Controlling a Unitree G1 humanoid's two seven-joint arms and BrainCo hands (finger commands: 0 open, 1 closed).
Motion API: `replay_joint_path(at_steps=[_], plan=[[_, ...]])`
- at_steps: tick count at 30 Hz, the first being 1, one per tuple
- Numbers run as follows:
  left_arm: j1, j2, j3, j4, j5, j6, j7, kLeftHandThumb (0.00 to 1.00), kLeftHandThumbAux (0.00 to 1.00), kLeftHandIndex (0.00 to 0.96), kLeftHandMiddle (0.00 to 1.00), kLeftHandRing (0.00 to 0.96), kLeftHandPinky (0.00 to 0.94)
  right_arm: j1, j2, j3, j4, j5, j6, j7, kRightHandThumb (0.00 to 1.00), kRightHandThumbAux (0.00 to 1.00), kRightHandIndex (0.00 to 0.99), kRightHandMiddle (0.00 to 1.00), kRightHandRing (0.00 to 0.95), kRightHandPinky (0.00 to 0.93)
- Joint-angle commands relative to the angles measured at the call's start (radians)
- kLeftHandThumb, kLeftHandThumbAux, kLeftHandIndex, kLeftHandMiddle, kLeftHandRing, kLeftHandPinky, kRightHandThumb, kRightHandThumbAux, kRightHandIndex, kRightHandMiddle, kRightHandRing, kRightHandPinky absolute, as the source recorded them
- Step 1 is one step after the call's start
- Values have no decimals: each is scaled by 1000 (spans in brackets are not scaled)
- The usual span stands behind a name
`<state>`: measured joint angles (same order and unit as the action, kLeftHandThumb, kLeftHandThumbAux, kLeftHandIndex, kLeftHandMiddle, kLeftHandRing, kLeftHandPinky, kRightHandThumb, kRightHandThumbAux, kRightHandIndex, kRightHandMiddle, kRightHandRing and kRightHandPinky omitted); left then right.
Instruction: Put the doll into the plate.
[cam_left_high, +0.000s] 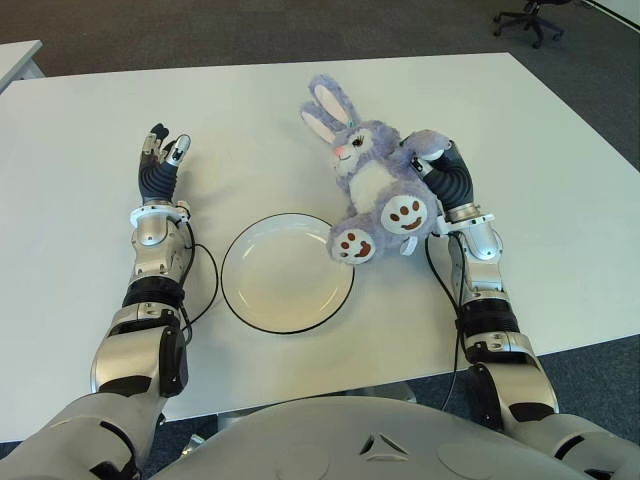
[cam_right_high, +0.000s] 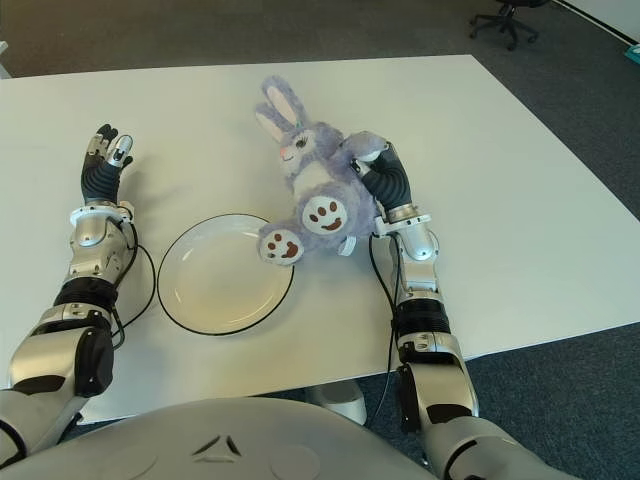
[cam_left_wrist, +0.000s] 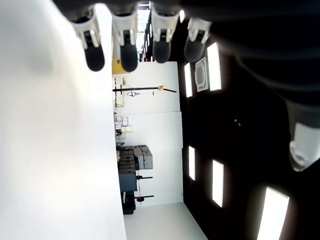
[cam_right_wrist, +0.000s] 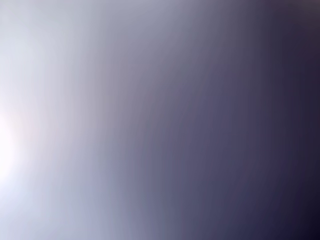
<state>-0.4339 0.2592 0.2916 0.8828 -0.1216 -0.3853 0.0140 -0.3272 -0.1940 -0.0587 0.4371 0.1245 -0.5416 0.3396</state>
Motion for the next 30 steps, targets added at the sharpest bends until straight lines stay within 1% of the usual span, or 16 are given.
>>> replay_joint_path(at_steps=[1,13,15,18,30], plan=[[101,-59,-16,102,13,65,29,0,498,0,71,103,135,144,75,19,5,15,34,-22,846,672,394,542,652,613],[94,-60,-17,112,13,62,31,0,482,0,61,90,122,146,77,37,-36,14,34,-33,847,670,399,563,667,616],[93,-59,-18,116,13,60,29,0,483,0,63,90,113,146,78,40,-41,12,34,-36,848,669,403,568,674,637],[91,-58,-18,121,13,58,24,0,480,0,65,87,96,146,78,45,-51,10,37,-37,849,668,408,579,682,634],[81,-55,-22,138,18,61,25,0,483,0,56,79,91,148,73,54,-78,8,50,-52,851,665,417,588,686,642]])
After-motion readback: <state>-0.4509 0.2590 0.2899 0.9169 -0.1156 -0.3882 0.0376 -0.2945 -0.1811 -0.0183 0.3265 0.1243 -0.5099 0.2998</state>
